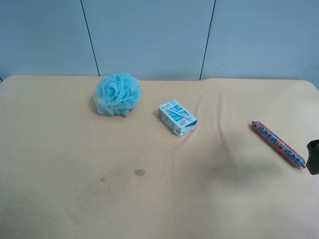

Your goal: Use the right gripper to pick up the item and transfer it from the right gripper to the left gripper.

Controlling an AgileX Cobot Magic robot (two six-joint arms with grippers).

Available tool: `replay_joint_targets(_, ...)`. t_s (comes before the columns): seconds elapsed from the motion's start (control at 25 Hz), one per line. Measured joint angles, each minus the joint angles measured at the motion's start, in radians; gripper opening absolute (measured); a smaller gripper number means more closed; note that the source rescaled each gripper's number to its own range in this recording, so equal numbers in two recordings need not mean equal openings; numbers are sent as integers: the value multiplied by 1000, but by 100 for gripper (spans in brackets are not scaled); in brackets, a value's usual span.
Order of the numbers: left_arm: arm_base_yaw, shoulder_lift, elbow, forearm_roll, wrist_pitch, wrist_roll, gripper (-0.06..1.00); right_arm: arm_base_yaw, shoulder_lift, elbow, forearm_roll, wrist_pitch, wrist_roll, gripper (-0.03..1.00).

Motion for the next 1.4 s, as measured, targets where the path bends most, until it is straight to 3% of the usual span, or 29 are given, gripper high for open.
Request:
replay_joint_targets(0.4, 0, 0, 0, 0, 0, 0, 100, -16, 162, 0, -35, -146, -7, 100)
replay_joint_targets(0.8, 0, 0, 0, 0, 0, 0, 100, -100, 273, -1, -93, -200, -18, 100)
replay_joint_targets(1.08, 0, 0, 0, 0, 0, 0, 100, -101, 313, -2, -147, -304, -86, 100)
replay_joint_targets(1.4, 0, 0, 0, 0, 0, 0, 100, -192, 408, -2, -169, -413, -104, 100)
